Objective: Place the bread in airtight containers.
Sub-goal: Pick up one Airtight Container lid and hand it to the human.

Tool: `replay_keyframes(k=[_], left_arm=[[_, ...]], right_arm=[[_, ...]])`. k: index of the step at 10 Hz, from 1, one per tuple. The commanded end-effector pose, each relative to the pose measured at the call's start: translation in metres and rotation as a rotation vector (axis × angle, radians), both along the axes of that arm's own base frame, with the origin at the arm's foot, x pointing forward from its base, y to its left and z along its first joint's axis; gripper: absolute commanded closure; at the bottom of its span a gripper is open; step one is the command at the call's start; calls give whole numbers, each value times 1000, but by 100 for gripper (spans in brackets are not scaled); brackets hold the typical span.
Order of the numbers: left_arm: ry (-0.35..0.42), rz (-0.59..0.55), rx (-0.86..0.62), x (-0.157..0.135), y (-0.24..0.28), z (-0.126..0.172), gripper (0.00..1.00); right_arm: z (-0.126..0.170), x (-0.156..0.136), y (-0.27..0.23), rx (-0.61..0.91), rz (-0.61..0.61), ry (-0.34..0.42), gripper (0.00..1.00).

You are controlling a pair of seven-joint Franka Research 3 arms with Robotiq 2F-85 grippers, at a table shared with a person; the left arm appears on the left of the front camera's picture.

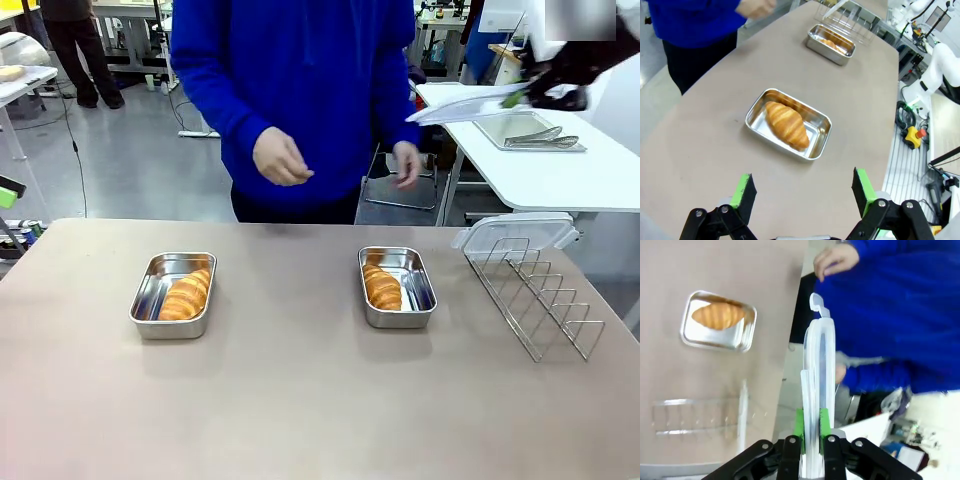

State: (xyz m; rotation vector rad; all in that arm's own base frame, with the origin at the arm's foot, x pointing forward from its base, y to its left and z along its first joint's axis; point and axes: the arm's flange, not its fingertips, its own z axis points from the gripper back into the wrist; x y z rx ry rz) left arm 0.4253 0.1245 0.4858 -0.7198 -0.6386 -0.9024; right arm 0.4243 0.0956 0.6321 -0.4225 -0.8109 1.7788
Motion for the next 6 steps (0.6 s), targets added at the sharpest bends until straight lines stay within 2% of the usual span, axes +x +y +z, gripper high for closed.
replay_keyframes(k=[1, 4, 5, 6], left_arm=[[-9, -17, -2, -2, 0, 2, 0], [-9, -17, -2, -2, 0, 2, 0], [-9, -17, -2, -2, 0, 2, 0], [-9, -17, -2, -2, 0, 2, 0]], right_arm=[[-18, 34, 14, 6, 109, -41, 88], [-37, 58, 36, -22, 153, -56, 88], [-39, 59, 36, -58, 157, -57, 88], [-43, 46, 46, -39, 116, -11, 88]])
